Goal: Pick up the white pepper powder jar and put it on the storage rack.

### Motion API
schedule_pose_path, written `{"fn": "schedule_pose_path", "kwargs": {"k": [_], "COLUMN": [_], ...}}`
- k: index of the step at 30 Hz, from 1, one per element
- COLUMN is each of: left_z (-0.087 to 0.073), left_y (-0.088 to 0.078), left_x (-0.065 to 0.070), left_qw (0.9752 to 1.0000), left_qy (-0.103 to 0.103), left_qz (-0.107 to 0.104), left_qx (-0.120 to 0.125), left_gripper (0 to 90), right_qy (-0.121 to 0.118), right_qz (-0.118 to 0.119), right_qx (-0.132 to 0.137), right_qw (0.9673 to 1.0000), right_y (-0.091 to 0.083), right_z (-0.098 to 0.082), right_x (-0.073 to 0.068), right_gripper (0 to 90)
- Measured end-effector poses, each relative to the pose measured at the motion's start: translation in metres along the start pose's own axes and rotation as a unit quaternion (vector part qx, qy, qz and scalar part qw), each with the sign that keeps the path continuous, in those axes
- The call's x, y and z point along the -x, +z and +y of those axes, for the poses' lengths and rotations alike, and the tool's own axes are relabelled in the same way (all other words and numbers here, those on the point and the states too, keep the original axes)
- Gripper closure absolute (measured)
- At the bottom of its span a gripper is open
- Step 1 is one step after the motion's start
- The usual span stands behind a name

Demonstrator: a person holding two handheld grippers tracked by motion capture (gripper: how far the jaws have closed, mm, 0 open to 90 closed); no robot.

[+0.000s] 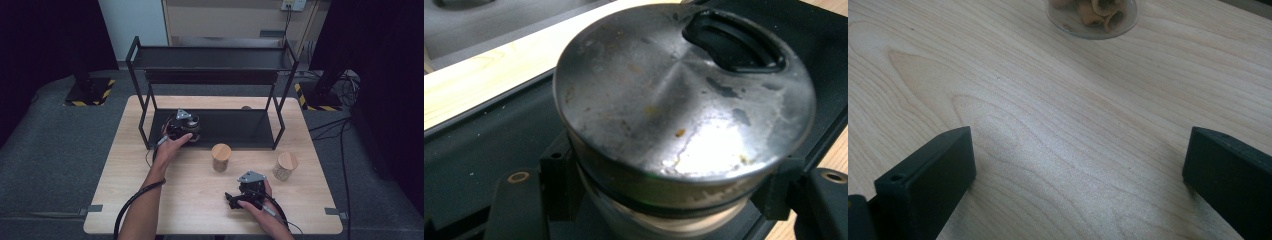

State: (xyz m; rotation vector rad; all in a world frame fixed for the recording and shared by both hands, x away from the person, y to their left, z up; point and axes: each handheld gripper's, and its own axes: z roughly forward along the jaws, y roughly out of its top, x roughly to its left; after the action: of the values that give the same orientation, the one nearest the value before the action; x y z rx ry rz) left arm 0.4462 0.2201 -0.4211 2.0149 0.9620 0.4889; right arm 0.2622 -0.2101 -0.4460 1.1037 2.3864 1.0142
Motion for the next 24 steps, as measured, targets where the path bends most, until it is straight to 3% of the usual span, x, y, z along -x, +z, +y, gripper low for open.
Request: {"fn": "schedule_pose_path", "kwargs": {"k": [10, 14, 19, 24], "left_z": [0.005, 0.01, 0.01, 0.012], "left_y": [0.0, 0.0, -0.005, -0.012], "left_x": [-0.002, 0.001, 0.002, 0.005], "left_qw": [0.9998, 0.9992, 0.9992, 0.9993], "left_qy": [0.002, 0.008, 0.006, 0.01], "left_qz": [-0.003, 0.004, 0.005, 0.007], "left_qx": [-0.018, -0.04, -0.038, -0.035], "left_gripper": [28.0, 17.6, 9.8, 7.5], "right_qy": [0.0, 0.0, 0.001, 0.001], "right_qz": [0.0, 0.0, 0.0, 0.0], "right_qx": [0.0, 0.0, 0.0, 0.0], "right_qw": [1.0, 1.0, 1.0, 1.0], "right_y": [0.0, 0.0, 0.0, 0.0], "right_z": [0.0, 0.0, 0.0, 0.0], "right_x": [0.0, 0.0, 0.0, 0.0], "right_gripper": [0.6, 0.6, 0.6, 0.6]}}
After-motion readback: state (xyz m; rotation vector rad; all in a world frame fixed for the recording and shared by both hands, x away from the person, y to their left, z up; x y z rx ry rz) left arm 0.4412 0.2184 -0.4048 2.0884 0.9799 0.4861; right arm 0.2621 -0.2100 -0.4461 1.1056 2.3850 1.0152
